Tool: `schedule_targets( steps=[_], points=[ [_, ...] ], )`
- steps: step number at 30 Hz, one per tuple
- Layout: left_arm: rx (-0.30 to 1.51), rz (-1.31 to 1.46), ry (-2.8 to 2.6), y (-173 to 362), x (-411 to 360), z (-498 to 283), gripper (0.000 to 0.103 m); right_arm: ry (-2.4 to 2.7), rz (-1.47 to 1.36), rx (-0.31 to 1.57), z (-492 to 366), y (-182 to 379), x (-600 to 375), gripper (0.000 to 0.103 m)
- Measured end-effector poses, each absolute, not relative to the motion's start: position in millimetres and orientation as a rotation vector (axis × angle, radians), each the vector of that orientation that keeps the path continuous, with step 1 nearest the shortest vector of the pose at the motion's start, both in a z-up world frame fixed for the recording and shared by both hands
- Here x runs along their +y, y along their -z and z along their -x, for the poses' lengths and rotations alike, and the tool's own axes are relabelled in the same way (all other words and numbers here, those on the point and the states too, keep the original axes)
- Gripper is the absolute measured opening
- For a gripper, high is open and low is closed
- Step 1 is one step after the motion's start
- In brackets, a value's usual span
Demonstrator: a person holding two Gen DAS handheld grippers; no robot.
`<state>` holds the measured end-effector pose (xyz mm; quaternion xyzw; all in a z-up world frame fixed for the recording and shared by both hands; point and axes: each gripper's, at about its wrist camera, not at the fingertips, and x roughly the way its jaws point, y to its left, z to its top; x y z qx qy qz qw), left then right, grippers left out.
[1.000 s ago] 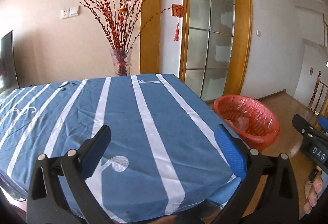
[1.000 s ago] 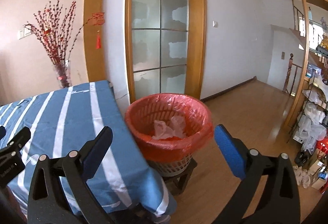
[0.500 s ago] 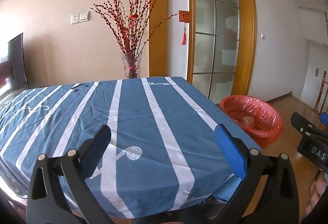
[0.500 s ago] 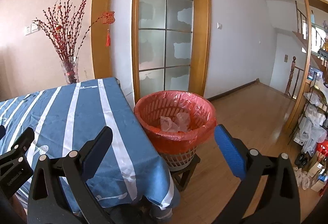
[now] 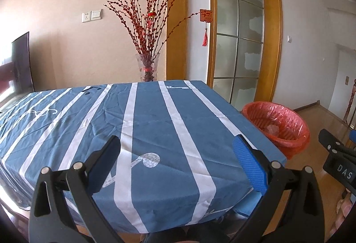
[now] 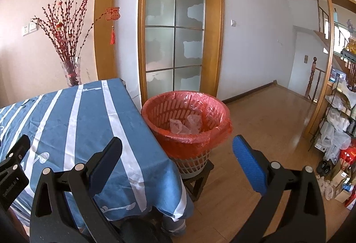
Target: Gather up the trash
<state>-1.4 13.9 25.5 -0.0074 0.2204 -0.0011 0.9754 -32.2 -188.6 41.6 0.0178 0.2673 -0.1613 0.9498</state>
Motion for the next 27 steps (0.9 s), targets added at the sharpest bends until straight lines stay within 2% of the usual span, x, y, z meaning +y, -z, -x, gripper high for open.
schedule_targets(
  steps=[27],
  points=[
    [0.465,0.008,-0.015,-17.4,13.3,2.9,0.099,0.33,-0.039,0.577,33.4,-34.9,-188.6,0.099]
  ],
)
